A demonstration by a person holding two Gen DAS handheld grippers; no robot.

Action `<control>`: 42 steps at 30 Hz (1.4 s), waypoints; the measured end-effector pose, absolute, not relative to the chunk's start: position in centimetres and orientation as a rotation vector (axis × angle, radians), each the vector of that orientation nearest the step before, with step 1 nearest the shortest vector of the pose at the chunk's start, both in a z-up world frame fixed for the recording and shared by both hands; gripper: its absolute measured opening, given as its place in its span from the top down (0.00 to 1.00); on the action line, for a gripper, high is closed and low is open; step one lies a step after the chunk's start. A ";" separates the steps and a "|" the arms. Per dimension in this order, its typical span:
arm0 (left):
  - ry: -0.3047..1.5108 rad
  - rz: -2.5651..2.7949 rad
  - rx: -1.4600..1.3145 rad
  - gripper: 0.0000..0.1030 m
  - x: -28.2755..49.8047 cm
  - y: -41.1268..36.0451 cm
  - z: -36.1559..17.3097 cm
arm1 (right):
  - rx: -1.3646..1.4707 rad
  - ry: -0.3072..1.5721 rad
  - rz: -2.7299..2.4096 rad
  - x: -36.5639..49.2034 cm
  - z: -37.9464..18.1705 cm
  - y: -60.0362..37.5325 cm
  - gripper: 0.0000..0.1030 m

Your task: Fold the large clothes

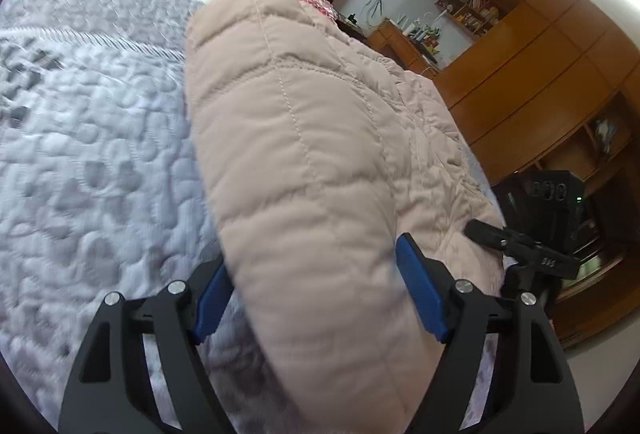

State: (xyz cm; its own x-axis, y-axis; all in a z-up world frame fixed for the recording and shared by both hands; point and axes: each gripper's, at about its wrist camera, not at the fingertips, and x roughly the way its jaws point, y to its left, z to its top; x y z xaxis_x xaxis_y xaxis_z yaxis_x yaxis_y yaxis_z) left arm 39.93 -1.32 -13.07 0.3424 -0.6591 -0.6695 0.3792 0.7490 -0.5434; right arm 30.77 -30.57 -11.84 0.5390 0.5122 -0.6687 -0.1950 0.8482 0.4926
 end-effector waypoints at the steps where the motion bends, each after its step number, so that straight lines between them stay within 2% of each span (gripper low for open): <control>1: 1.005 -0.676 -0.309 0.24 39.5 -0.8 -12.7 | 0.384 0.908 0.430 30.2 -11.5 -30.8 0.33; 10: 0.895 -0.625 -0.198 0.20 33.0 -0.4 -9.3 | 0.353 0.889 0.371 25.1 -9.7 -30.2 0.33; 15: 0.915 -0.569 -0.114 0.21 32.7 -0.9 -11.1 | 0.364 0.938 0.322 25.6 -11.3 -30.3 0.33; 23: 0.998 -0.572 -0.133 0.19 33.7 -0.9 -14.1 | 0.422 1.022 0.300 26.3 -15.5 -30.9 0.33; 31: 0.990 -0.529 -0.109 0.20 32.0 -0.5 -11.9 | 0.361 0.981 0.253 24.4 -12.6 -30.1 0.32; 33: 0.983 -0.509 -0.076 0.19 30.9 -0.6 -10.9 | 0.331 0.982 0.224 23.5 -11.7 -29.6 0.29; 34: 0.981 -0.508 -0.067 0.18 30.4 -0.6 -10.5 | 0.313 0.983 0.204 23.1 -11.2 -29.3 0.23; 36: 0.971 -0.500 -0.056 0.14 29.2 -0.4 -9.7 | 0.276 0.983 0.170 21.8 -10.4 -28.4 0.16; 42: 0.926 -0.431 -0.012 0.12 26.0 -0.1 -7.8 | 0.243 0.950 0.138 18.5 -8.8 -26.7 0.06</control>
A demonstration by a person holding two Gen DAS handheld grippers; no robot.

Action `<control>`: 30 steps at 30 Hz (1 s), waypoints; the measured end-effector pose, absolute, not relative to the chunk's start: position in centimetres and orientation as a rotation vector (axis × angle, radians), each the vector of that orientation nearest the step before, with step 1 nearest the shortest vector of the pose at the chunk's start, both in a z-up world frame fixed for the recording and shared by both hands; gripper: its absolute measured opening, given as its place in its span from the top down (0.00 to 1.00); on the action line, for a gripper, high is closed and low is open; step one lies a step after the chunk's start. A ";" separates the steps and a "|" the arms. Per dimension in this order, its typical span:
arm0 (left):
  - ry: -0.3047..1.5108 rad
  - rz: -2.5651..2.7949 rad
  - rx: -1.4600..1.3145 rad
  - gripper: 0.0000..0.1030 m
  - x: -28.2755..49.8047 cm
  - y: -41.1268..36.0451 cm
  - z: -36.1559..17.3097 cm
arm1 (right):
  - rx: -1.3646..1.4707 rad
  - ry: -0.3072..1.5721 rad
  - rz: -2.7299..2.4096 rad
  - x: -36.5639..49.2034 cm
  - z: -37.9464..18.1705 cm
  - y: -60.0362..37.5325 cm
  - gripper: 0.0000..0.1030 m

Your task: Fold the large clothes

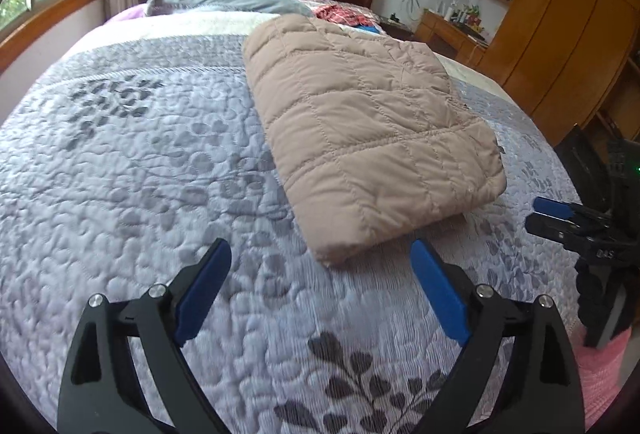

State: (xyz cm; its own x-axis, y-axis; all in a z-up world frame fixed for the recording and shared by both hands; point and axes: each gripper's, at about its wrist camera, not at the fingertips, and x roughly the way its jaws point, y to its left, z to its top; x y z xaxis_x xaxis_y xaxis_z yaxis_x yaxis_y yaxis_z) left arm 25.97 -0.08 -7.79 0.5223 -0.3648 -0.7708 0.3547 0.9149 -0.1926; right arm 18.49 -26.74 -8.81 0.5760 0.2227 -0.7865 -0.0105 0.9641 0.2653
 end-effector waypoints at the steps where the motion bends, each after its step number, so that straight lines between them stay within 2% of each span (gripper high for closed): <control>1: 0.919 -0.420 -0.007 0.12 25.5 0.0 -7.5 | 0.239 0.943 0.118 17.9 -8.5 -26.4 0.05; 15: 0.803 -0.297 0.085 0.07 19.3 0.3 -4.2 | 0.180 0.919 -0.039 12.2 -6.1 -22.8 0.04; 30: 0.777 -0.270 0.113 0.06 14.3 0.7 -2.9 | 0.172 0.847 -0.064 7.2 -4.2 -21.3 0.04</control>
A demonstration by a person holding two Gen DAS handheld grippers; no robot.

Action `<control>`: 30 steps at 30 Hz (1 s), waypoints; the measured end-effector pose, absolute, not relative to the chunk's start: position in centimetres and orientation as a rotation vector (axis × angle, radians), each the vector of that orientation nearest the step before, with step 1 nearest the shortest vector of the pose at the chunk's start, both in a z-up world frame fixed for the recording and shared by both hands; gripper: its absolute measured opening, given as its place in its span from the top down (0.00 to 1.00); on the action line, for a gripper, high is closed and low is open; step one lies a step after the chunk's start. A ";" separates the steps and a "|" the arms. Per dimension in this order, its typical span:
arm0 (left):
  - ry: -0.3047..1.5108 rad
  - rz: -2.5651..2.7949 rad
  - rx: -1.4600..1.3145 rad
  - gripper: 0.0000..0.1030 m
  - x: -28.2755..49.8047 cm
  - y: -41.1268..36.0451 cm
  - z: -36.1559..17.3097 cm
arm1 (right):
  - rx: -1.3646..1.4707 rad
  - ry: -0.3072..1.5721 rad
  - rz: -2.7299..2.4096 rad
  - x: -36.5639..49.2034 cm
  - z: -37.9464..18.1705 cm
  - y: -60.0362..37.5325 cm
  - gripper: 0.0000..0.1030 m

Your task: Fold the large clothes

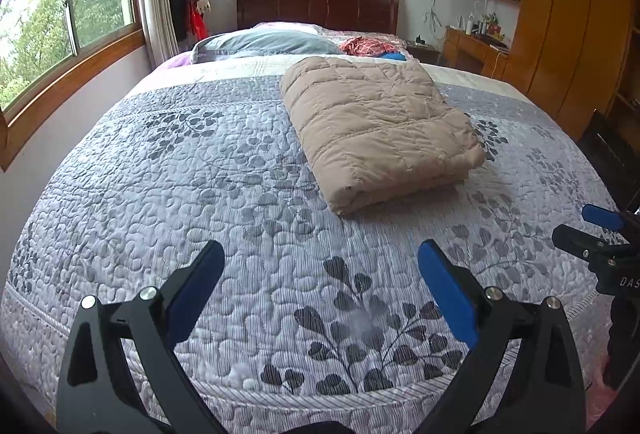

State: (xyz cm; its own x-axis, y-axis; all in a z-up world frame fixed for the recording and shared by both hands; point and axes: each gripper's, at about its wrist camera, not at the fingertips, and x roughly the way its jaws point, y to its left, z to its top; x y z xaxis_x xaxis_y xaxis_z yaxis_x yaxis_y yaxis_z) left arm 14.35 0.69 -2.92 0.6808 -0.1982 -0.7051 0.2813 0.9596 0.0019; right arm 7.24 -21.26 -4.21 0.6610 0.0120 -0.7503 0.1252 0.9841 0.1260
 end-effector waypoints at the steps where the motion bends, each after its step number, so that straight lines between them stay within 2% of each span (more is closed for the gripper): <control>1: 0.775 -0.270 0.114 0.06 14.1 0.7 -2.9 | 0.174 0.843 -0.064 7.0 -4.1 -21.2 0.04; 30: 0.732 -0.257 0.151 0.06 10.8 0.4 -1.6 | 0.172 0.832 -0.065 4.8 -3.7 -20.4 0.04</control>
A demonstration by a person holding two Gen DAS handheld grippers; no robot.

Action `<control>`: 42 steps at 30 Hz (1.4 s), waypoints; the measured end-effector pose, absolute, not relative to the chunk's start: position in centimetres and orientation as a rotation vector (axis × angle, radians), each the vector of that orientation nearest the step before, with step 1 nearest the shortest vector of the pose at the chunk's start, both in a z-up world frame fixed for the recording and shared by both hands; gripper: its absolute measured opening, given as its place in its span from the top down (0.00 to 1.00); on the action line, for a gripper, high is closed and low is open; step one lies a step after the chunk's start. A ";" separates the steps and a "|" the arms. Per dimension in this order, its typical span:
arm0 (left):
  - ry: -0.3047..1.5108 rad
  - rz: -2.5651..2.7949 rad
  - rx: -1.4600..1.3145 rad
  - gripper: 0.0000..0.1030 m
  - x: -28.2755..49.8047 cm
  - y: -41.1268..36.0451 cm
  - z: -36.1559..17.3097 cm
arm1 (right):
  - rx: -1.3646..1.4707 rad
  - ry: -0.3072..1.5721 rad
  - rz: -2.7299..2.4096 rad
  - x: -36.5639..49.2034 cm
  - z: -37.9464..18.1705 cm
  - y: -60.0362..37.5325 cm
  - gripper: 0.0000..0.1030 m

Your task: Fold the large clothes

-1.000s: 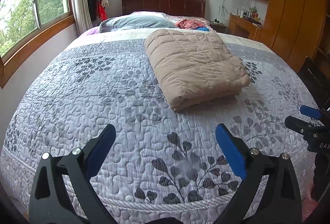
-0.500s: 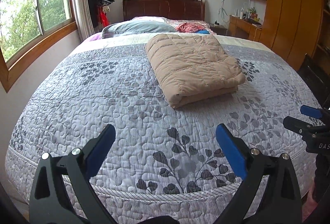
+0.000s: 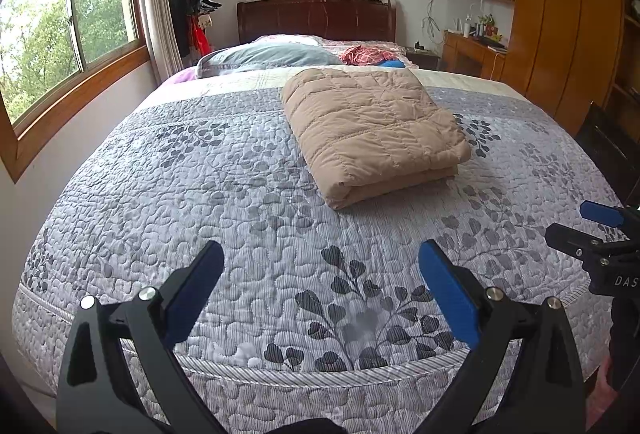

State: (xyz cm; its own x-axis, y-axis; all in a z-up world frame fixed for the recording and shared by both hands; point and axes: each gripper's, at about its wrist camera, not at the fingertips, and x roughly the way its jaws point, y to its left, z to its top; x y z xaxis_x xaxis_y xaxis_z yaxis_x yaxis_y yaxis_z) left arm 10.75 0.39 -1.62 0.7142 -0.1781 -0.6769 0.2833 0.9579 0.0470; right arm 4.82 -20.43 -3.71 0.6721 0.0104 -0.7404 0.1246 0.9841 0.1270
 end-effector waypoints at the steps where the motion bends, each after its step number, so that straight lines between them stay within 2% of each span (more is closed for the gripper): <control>1: 0.733 -0.256 0.151 0.06 10.8 0.4 -1.6 | 0.172 0.833 -0.064 4.8 -3.7 -20.4 0.04; 42: 0.753 -0.274 0.146 0.06 11.0 0.1 -2.1 | 0.175 0.847 -0.044 5.2 -4.3 -20.5 0.04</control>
